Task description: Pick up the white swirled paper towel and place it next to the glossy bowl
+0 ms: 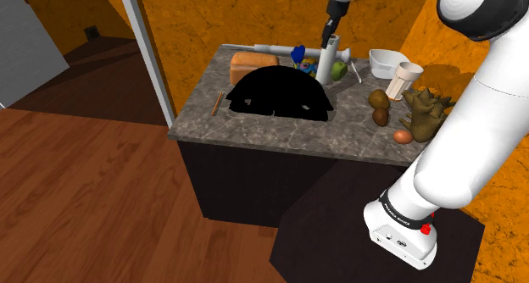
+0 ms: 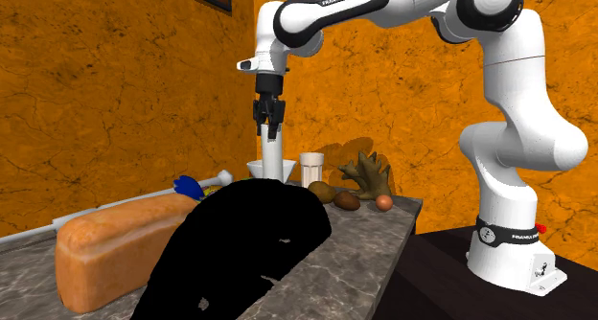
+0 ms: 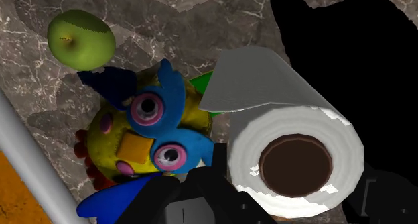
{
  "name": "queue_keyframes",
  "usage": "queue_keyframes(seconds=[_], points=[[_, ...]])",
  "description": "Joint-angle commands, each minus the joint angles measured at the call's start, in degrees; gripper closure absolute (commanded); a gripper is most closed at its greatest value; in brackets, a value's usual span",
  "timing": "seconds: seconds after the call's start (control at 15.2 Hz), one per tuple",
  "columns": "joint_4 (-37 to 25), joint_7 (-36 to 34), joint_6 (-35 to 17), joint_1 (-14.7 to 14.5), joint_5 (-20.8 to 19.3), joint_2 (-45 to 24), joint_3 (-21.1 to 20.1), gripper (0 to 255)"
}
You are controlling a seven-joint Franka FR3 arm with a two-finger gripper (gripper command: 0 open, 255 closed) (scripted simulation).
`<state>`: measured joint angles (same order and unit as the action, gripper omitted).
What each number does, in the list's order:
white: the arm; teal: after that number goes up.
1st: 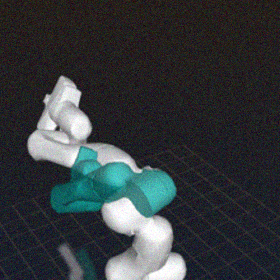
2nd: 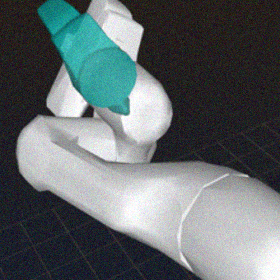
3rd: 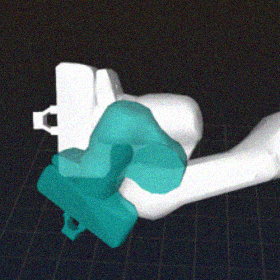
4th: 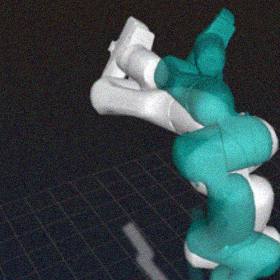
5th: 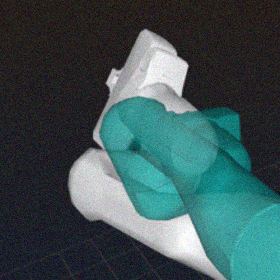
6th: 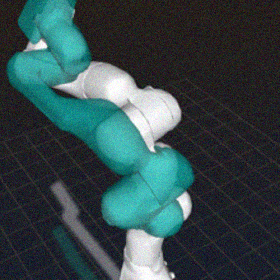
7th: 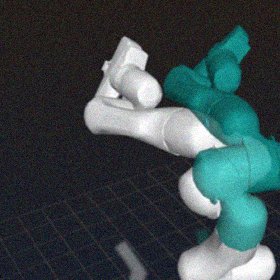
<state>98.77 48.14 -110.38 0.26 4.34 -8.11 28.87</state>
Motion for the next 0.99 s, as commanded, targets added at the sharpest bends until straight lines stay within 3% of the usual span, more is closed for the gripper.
queue_keyframes(seconds=[0.0, 0.92], points=[[-1.4, 0.0, 1.5, 0.0, -0.1, 0.1, 0.0, 255], [-13.3, 0.0, 12.6, 0.7, 0.3, -0.8, 0.3, 255]])
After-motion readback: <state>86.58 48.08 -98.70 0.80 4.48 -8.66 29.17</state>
